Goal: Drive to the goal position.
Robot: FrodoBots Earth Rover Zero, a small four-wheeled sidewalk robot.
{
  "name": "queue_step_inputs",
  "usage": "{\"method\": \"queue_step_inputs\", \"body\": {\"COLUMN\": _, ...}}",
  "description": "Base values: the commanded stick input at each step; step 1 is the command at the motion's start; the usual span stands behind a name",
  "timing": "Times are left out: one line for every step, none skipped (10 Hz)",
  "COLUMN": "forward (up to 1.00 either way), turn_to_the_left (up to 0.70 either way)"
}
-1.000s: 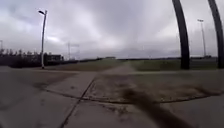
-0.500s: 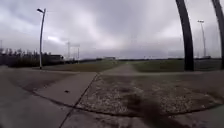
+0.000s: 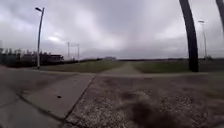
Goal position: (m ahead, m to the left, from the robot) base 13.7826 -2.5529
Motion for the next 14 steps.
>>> {"method": "queue_step_inputs", "body": {"forward": 0.55, "turn_to_the_left": 0.00}}
{"method": "queue_step_inputs", "body": {"forward": 0.34, "turn_to_the_left": 0.00}}
{"method": "queue_step_inputs", "body": {"forward": 0.24, "turn_to_the_left": 0.00}}
{"method": "queue_step_inputs", "body": {"forward": 0.40, "turn_to_the_left": 0.00}}
{"method": "queue_step_inputs", "body": {"forward": 0.54, "turn_to_the_left": 0.00}}
{"method": "queue_step_inputs", "body": {"forward": 0.62, "turn_to_the_left": 0.00}}
{"method": "queue_step_inputs", "body": {"forward": 0.70, "turn_to_the_left": 0.00}}
{"method": "queue_step_inputs", "body": {"forward": 0.70, "turn_to_the_left": 0.00}}
{"method": "queue_step_inputs", "body": {"forward": 0.70, "turn_to_the_left": 0.00}}
{"method": "queue_step_inputs", "body": {"forward": 0.70, "turn_to_the_left": 0.00}}
{"method": "queue_step_inputs", "body": {"forward": 0.70, "turn_to_the_left": 0.00}}
{"method": "queue_step_inputs", "body": {"forward": 0.70, "turn_to_the_left": -0.35}}
{"method": "queue_step_inputs", "body": {"forward": 0.70, "turn_to_the_left": -0.35}}
{"method": "queue_step_inputs", "body": {"forward": 0.70, "turn_to_the_left": -0.35}}
